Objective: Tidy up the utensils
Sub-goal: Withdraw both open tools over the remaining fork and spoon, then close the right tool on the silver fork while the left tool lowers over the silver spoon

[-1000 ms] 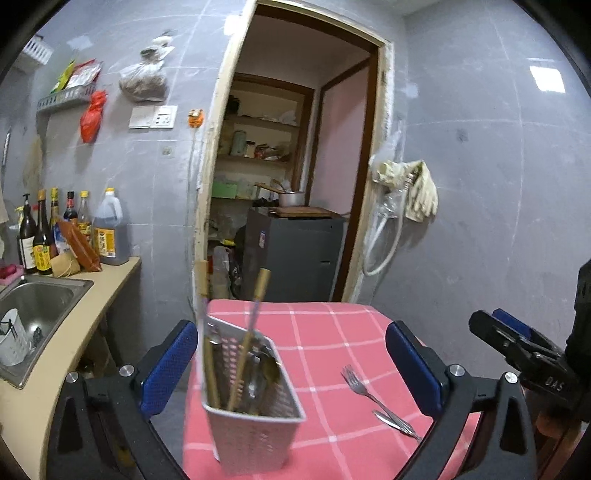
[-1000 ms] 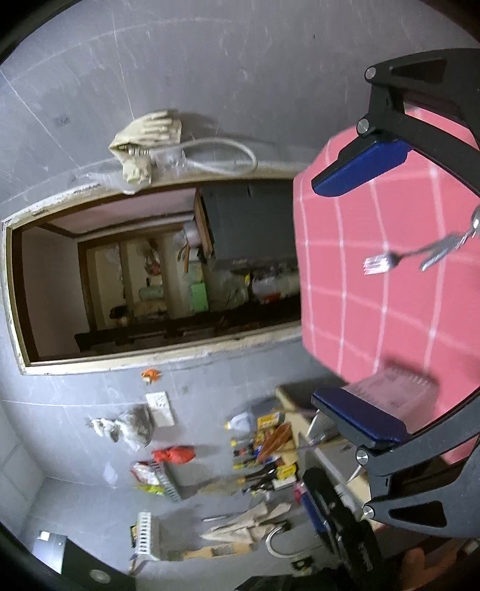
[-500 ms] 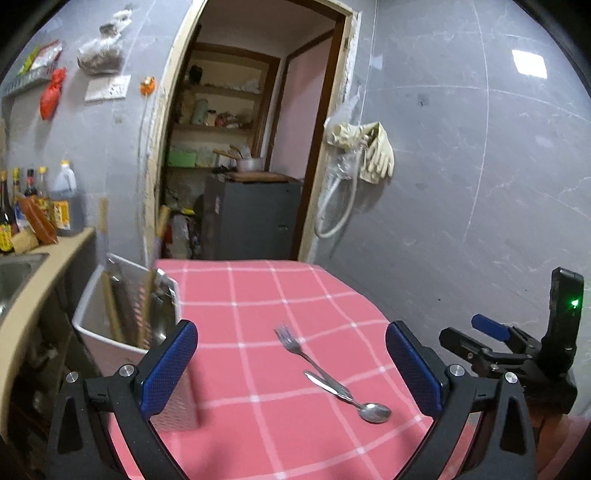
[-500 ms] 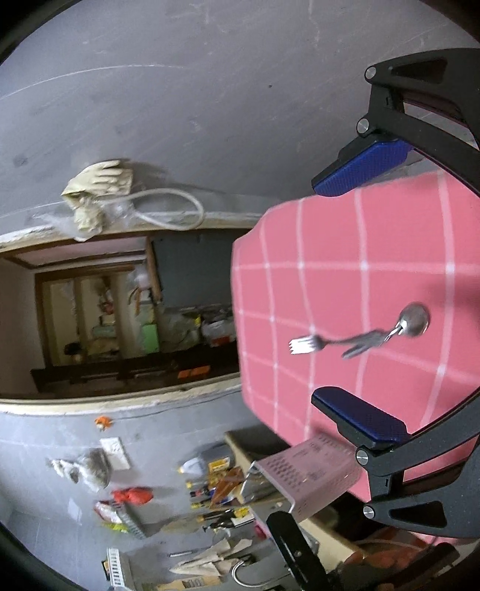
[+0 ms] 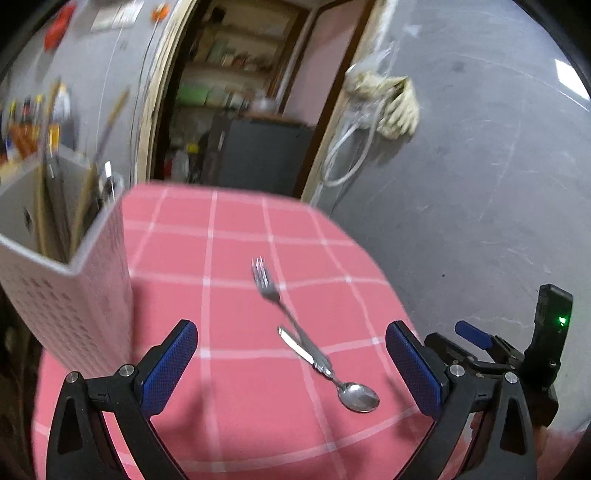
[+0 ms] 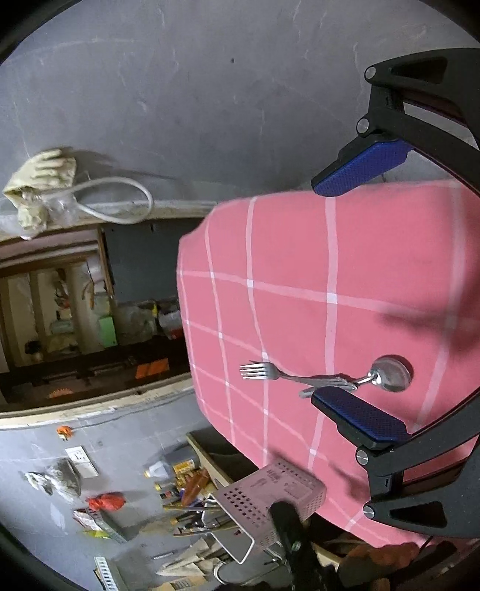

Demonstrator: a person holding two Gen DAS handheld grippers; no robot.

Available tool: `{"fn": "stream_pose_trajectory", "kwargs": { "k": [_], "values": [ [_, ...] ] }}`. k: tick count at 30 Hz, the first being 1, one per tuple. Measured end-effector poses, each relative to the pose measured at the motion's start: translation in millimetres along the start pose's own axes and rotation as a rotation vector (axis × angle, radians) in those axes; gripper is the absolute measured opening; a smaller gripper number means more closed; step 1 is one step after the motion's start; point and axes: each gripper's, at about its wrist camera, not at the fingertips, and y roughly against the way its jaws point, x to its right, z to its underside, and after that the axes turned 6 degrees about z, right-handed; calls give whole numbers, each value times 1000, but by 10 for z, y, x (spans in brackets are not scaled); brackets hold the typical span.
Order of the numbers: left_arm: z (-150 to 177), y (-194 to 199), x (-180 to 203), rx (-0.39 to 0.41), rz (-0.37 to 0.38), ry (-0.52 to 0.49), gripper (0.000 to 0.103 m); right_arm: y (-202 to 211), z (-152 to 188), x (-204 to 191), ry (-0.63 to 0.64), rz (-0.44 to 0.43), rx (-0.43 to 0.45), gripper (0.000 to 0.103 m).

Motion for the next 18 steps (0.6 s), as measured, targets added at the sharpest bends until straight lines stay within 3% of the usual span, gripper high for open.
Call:
{"fn": "stream_pose_trajectory", "kwargs": {
  "k": [8,14,18],
  "values": [
    [150,-536,-305,-97,-1,188,101,-472,-110,-41,30,-130,-44,101],
    [195,-811,-329,-132,39,215,73,-879,-227,-96,74,-268,-104,96],
    [176,-989,-331,-149,63,238,55,-1125,-246,-108,45,-355,-190,74]
  ]
}}
